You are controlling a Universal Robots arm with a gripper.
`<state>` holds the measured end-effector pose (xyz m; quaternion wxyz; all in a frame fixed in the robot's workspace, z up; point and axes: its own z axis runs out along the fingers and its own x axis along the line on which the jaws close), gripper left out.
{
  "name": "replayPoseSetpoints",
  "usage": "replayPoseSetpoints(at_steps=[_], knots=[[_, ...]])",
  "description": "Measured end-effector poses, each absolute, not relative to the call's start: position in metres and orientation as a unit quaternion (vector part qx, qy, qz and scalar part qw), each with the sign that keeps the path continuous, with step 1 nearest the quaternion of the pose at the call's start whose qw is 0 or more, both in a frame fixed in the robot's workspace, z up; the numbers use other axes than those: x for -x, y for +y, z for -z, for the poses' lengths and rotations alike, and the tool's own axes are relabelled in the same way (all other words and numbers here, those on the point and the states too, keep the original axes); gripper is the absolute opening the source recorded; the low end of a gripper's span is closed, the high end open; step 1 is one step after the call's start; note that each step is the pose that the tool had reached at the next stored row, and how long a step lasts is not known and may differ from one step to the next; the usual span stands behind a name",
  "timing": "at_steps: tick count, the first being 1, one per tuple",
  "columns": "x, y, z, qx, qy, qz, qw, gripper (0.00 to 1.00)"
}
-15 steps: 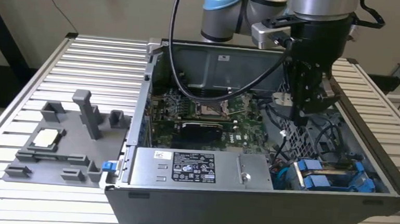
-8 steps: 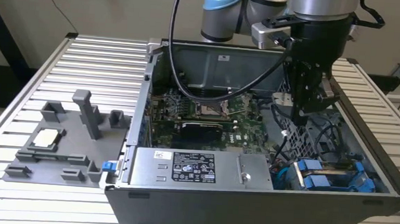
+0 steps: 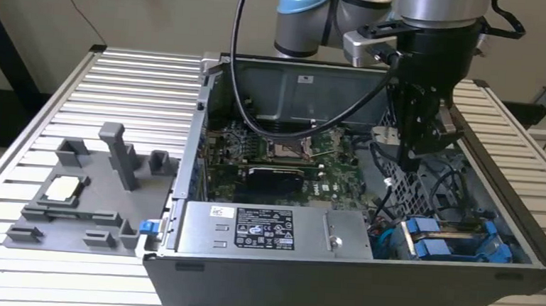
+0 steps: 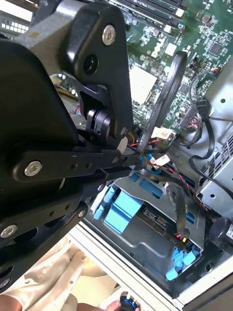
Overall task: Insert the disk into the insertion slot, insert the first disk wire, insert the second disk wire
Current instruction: 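Insert the second disk wire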
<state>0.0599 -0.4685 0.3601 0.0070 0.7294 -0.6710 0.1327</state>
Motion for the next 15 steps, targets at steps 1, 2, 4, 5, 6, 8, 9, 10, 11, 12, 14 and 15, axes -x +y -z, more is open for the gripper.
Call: replayPoseSetpoints(at_steps=[1,2,4,5,6,8,9,10,11,12,14,15], knots=[[-0.060,-0.469,-0.360,-0.729,-0.671,-0.133,0.007,0.16],[-0.060,-0.469,-0.360,-0.729,-0.671,-0.133,0.007,0.16],[-0.060,-0.470,-0.360,-0.729,-0.671,-0.133,0.007,0.16],[-0.060,-0.472,-0.360,-0.729,-0.671,-0.132,0.008,0.16],[-0.061,-0.475,-0.360,-0.730,-0.671,-0.132,0.008,0.16],[-0.062,-0.481,-0.360,-0.730,-0.671,-0.131,0.009,0.16],[-0.063,-0.485,-0.360,-0.730,-0.671,-0.130,0.009,0.16],[-0.064,-0.488,-0.360,-0.730,-0.671,-0.129,0.010,0.16],[-0.065,-0.492,-0.360,-0.730,-0.671,-0.129,0.011,0.16],[-0.066,-0.496,-0.360,-0.730,-0.671,-0.128,0.011,0.16],[-0.069,-0.503,-0.360,-0.731,-0.671,-0.126,0.013,0.16],[-0.070,-0.506,-0.360,-0.731,-0.671,-0.126,0.013,0.16]])
